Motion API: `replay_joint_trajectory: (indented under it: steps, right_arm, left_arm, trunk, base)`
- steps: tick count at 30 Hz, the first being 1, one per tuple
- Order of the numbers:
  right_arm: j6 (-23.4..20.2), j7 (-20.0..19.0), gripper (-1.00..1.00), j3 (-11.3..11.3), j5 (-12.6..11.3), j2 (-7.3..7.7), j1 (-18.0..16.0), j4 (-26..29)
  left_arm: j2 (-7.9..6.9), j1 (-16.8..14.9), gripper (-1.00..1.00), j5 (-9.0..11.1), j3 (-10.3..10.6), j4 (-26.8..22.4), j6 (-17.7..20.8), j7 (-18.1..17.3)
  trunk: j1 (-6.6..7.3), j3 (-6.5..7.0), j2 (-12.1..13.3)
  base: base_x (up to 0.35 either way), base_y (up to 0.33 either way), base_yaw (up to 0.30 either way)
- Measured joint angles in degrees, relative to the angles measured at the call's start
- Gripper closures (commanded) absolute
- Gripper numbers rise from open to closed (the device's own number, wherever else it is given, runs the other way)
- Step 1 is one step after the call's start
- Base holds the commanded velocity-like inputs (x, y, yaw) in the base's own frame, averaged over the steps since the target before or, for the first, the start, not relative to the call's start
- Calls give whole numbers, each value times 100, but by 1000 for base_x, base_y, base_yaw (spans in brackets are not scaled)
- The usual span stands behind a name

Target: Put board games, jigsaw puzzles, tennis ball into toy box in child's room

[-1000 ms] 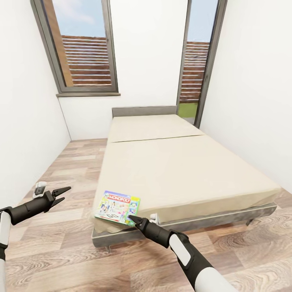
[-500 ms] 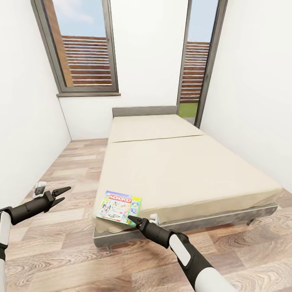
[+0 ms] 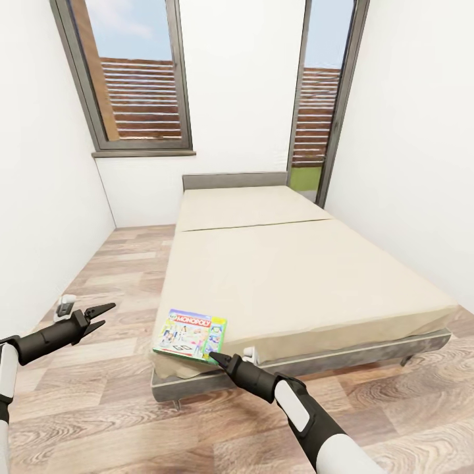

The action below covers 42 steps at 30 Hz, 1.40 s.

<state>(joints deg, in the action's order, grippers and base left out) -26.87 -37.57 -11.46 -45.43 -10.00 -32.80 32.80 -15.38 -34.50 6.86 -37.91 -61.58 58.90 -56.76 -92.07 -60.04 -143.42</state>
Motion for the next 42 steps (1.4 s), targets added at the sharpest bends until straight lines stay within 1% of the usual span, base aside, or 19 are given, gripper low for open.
replay_joint_trajectory:
  steps: [21,36,42]
  right_arm:
    - [36,-55,100,-4,14,0,2,-2]
    - [31,-53,100,-11,13,0,1,-1]
    - [32,-53,100,-13,13,0,-3,6]
  left_arm:
    - [0,0,-100,5,0,-3,0,-2]
    - [0,0,-100,8,0,-3,2,-2]
    - [0,0,-100,8,0,1,1,-2]
  trunk:
    - [0,0,0]
    - [39,332,20]
    - [170,440,259]
  base:
    - [0,0,0]
    - [0,0,0]
    - [0,0,0]
